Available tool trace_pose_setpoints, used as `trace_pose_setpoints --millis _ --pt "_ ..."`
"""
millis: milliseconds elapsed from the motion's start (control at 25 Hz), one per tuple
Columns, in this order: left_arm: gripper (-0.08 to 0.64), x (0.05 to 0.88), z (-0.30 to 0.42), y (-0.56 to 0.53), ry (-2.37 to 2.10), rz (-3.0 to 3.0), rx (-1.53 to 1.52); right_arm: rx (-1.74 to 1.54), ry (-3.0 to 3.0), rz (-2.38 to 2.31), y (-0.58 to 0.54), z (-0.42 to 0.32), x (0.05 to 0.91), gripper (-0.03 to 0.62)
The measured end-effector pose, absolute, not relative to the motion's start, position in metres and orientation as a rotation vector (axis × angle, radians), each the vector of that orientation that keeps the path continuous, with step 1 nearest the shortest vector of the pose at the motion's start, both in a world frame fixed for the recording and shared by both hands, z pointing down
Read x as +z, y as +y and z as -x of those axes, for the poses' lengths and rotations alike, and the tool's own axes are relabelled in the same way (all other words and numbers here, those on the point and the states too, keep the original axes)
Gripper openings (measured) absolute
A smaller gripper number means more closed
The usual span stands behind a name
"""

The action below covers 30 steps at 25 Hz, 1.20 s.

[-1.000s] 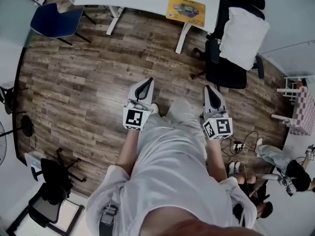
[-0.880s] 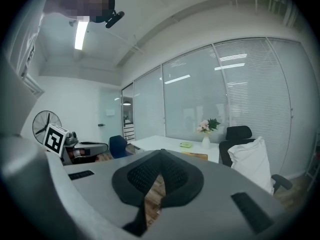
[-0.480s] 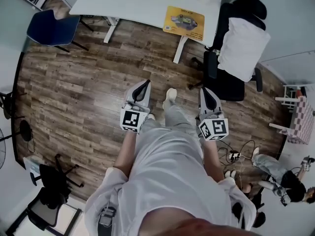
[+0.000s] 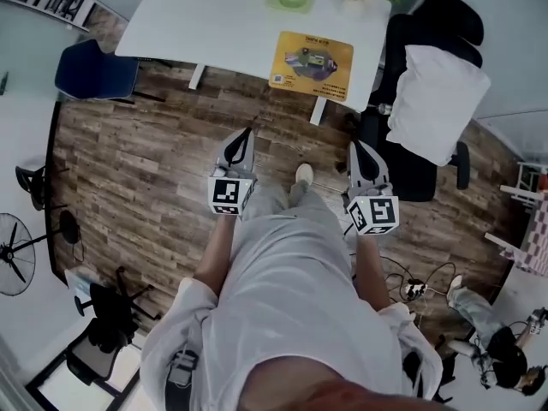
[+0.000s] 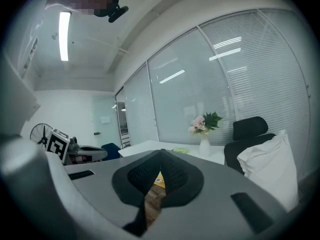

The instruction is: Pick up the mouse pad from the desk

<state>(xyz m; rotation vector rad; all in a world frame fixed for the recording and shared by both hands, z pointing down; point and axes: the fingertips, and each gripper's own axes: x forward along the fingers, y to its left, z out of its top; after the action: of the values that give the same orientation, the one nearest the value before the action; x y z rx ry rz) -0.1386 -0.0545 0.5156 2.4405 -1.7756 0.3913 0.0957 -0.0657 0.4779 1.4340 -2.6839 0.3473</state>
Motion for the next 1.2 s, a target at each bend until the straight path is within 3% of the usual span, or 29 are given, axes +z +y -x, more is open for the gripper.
trace_pose_setpoints --millis 320,560,680,1200 --pt "-0.003 0.523 0.115 -0.144 -1.818 -2.39 0.422 0.422 -2.675 -1.475 -0.142 -0.134 0.484 -0.002" --pt "0.083 0.569 0.107 -0.21 -1.727 -2.356 0.405 0.447 -2.633 -1.493 -0.185 -0.143 0.49 -0.002" --pt "0.174 0.604 0.109 -0.246 -1.68 -2.327 0.428 0.441 -2.598 -1.49 -0.208 -0.142 0.494 -0.002" --pt "0.237 0.762 0.133 -0.369 -1.462 -2.089 0.812 0.497 -2.482 -1.456 -0.282 -0.083 0.522 -0.002"
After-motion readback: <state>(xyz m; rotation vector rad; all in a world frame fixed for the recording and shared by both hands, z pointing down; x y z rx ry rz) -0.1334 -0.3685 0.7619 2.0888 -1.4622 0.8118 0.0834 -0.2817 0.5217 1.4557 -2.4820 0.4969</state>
